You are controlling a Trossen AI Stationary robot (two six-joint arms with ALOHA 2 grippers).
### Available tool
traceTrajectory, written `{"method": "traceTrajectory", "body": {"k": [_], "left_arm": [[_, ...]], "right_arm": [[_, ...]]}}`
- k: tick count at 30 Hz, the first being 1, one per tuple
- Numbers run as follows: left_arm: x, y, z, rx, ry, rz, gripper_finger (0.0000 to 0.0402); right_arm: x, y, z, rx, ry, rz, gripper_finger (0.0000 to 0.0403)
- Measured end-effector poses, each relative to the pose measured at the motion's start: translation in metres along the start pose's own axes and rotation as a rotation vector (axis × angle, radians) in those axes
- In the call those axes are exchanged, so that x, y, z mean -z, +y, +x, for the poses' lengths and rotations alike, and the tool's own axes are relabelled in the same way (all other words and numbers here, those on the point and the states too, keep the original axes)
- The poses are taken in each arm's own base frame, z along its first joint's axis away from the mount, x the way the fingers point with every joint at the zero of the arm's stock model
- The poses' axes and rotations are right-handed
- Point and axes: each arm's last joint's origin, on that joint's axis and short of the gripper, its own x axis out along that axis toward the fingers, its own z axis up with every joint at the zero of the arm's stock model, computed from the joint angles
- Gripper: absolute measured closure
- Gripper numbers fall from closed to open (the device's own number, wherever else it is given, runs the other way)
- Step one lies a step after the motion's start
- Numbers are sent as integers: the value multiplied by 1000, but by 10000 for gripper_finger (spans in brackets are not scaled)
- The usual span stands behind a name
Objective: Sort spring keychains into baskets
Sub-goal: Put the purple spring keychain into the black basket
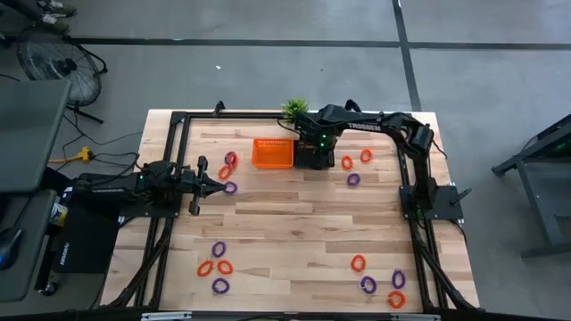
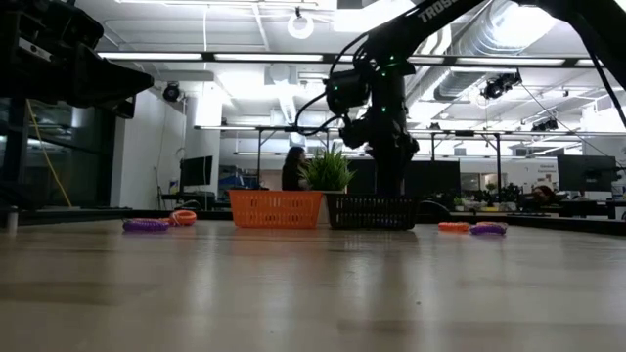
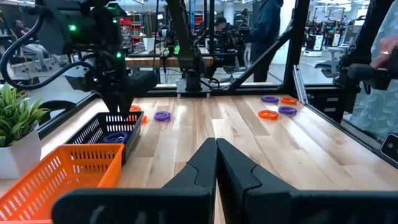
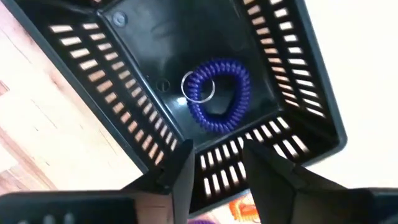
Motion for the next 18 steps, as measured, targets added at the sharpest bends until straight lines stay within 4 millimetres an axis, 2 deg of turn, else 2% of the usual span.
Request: {"method": "traceTrajectory", "body": {"k": [5,10,13,18], "left_arm": [[0,0,0,0,0,0,401],[0,0,0,0,0,0,401],[0,0,0,0,0,0,401],[0,0,0,0,0,0,401]], "right_arm": [[7,-4,-17,2,-24,20,249],[21,-7,-21,8,40,44,241],[41,-6,-22,6,30,40,240],[85,0,-16,0,-17,29,239]]}}
